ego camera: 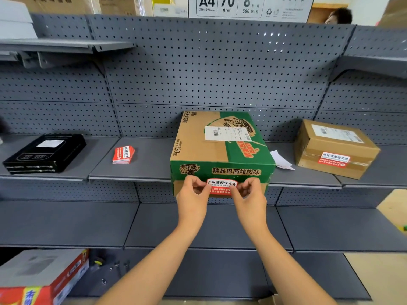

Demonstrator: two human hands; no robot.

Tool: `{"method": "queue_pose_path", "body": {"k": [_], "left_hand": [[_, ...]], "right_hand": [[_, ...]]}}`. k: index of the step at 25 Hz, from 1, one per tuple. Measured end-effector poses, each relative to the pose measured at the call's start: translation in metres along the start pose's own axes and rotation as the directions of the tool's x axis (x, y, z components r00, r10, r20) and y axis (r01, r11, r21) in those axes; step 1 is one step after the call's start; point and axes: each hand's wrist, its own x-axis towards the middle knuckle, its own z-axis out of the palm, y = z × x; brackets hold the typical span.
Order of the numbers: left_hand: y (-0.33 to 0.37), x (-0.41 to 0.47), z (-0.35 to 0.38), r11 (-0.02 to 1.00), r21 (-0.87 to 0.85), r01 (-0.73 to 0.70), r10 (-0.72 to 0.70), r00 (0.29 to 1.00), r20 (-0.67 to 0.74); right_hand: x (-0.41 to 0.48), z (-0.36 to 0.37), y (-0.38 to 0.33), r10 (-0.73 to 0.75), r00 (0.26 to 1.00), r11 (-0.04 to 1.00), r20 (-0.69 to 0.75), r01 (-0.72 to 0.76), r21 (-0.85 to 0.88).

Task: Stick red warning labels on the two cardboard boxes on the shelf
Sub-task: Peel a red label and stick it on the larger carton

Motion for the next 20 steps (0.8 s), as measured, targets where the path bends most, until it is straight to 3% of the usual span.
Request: {"method": "queue_pose_path", "body": {"k": [20], "left_hand": [[-0.004, 0.012, 0.019, 0.999, -0.004, 0.036, -0.036, 0.995, -0.088]], "right_hand": [[0.012, 0.012, 0.004, -0.015, 0.996, 0.998, -0.087, 0.009, -0.064]]}}
